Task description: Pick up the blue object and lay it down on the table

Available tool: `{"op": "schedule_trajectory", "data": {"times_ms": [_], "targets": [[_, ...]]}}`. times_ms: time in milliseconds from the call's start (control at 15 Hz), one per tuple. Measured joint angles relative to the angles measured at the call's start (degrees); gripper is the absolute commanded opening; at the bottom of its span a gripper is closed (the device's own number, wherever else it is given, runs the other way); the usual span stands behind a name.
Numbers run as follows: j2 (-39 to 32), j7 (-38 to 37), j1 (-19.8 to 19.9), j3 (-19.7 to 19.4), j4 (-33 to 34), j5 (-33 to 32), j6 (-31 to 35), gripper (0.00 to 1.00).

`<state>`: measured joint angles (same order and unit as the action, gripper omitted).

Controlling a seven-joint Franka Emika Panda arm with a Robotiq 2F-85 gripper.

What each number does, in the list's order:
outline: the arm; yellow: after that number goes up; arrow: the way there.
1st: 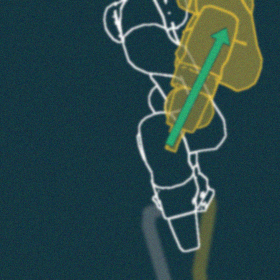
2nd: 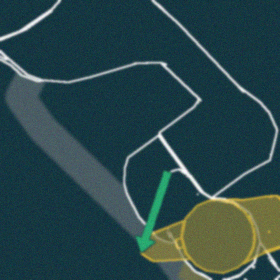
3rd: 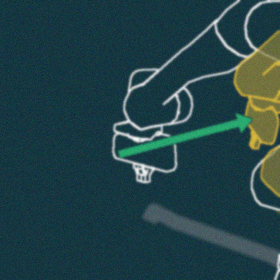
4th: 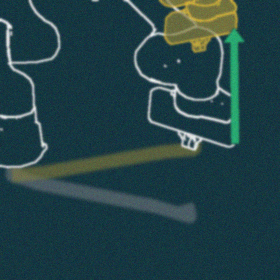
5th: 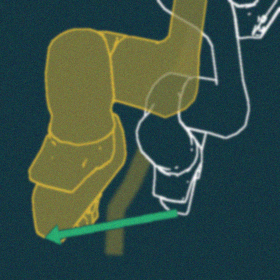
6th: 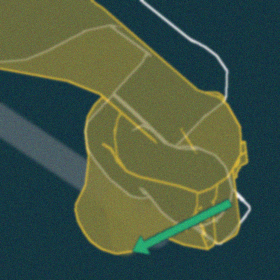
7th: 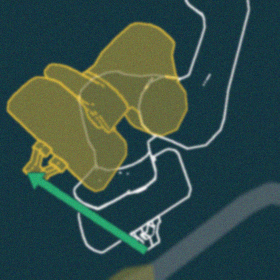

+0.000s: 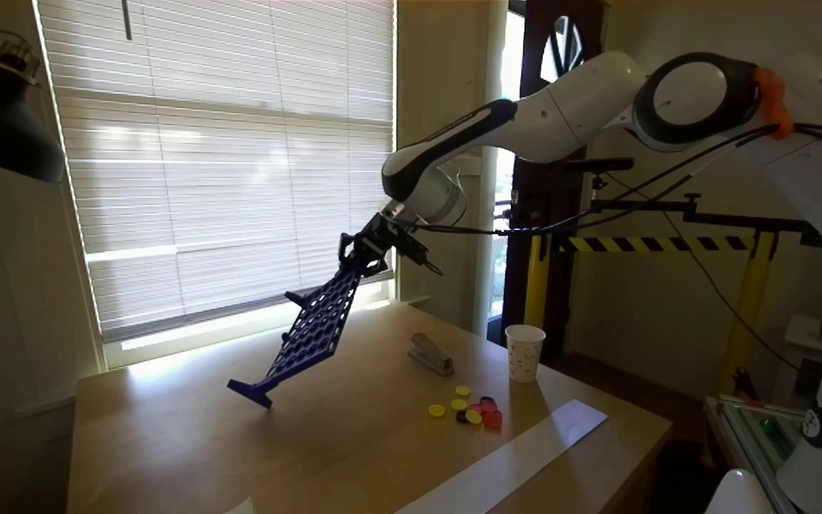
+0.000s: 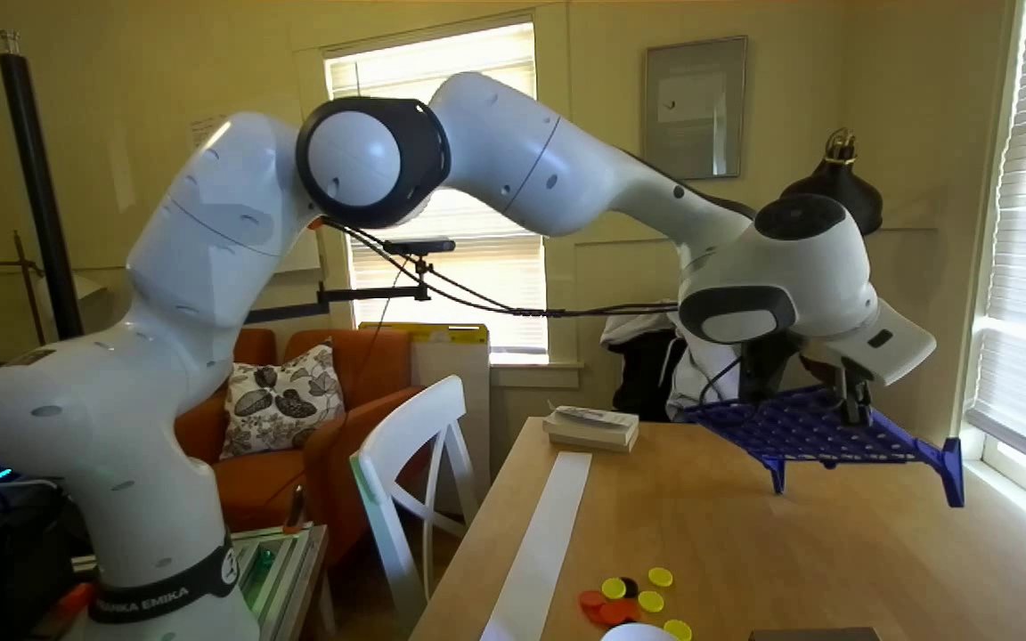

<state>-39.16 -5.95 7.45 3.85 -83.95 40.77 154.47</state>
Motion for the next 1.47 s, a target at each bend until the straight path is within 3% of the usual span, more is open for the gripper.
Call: {"op": "schedule_trajectory", "data": {"times_ms": [267, 1067, 1133, 1467], "targets": [[-0.48, 2.26, 0.86, 1.89, -0.15, 0.00, 2.87, 0.05], [-0.76, -2.35, 2.47, 2.19, -1.30, 0.35, 2.03, 0.05], [-0.79, -2.32, 2.58, 2.29, -1.30, 0.36, 2.02, 0.20], [-0.89, -2.32, 2.88, 2.43, -1.30, 0.54, 1.78, 0.20]]}}
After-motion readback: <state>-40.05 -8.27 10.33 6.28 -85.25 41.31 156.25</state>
